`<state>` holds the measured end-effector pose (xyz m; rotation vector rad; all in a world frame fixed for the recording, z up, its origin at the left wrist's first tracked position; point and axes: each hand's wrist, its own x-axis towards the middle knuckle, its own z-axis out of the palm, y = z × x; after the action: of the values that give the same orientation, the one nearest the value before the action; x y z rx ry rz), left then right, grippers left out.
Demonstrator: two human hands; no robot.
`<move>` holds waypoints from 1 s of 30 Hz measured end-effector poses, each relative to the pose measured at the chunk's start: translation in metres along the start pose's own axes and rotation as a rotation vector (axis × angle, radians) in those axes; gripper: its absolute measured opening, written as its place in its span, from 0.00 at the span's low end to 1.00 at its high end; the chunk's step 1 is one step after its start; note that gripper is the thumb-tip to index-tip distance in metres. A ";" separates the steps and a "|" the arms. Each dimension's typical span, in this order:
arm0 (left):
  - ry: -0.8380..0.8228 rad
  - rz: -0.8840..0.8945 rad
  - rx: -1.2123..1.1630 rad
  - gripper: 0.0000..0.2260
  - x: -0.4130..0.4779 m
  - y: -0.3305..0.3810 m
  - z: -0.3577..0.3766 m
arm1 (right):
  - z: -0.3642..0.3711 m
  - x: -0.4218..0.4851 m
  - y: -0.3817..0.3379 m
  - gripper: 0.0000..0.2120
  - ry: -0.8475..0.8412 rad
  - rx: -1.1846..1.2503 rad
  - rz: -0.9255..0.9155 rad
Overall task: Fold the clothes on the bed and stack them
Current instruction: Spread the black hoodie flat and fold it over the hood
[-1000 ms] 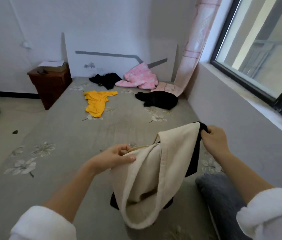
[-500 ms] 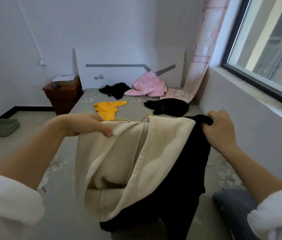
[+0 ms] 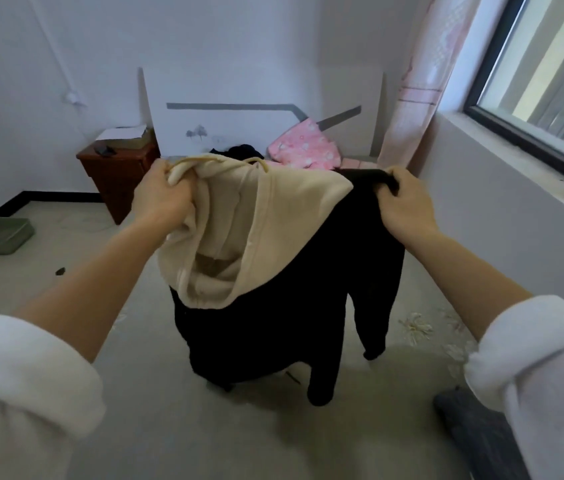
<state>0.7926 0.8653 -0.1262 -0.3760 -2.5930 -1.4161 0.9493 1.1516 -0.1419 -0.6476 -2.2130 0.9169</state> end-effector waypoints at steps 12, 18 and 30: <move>-0.009 0.343 0.117 0.05 -0.094 -0.082 -0.016 | -0.002 -0.112 0.042 0.04 0.015 -0.007 -0.080; -0.460 0.116 0.275 0.09 -0.188 -0.197 0.027 | 0.045 -0.223 0.130 0.06 -0.310 -0.229 0.249; -0.956 -0.269 0.446 0.06 -0.343 -0.328 0.052 | 0.094 -0.410 0.219 0.20 -0.619 -0.547 0.662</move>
<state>1.0217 0.6901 -0.5065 -0.8080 -3.7201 -0.7245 1.1971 0.9864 -0.5106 -1.5973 -2.9027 0.8909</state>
